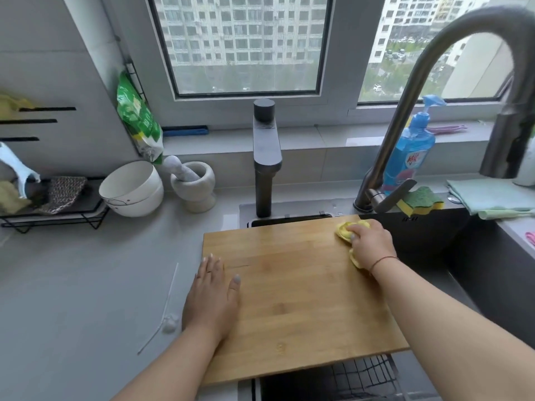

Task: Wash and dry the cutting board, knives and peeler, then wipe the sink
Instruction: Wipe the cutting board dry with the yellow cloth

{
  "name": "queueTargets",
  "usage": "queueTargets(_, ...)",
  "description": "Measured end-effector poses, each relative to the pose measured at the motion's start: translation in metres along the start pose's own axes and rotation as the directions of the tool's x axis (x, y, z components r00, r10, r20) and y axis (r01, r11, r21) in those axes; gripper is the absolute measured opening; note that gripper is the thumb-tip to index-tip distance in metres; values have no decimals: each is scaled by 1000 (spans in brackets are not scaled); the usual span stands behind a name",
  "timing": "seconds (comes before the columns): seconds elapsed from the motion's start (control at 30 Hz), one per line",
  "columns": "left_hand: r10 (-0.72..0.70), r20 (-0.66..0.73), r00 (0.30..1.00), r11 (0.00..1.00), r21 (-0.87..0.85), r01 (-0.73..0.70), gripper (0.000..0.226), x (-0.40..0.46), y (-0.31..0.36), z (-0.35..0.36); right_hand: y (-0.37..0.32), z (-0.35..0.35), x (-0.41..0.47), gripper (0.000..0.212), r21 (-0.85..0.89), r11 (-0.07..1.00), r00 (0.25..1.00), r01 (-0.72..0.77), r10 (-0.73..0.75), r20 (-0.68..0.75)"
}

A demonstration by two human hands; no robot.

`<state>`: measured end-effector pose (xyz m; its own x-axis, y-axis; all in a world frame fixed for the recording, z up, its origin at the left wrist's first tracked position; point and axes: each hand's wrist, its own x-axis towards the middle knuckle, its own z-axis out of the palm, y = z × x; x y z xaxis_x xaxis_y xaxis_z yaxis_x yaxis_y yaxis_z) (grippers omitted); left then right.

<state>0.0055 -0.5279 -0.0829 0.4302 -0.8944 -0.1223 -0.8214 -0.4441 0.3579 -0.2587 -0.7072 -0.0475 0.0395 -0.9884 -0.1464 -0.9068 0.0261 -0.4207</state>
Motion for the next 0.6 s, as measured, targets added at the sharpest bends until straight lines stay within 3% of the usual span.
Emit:
queueTargets(0.17, -47, -1, 999, 996, -77, 46, 70, 1, 0, 0, 11, -9, 3, 38, 83, 991, 994, -110, 107, 35)
queueTargets(0.27, -191, 2, 982, 970, -152, 189, 71, 5, 5, -5, 30, -15, -4, 41, 150, 966, 976, -210, 198, 91)
queueTargets(0.47, -399, 85, 913, 830, -389, 399, 61, 29, 20, -27, 29, -16, -2, 38, 333, 911, 968, -245, 212, 134)
queueTargets(0.6, -484, 56, 873, 739, -508, 442, 57, 34, 23, -45, 25, -22, -8, 36, 403, 888, 976, -219, 195, 100)
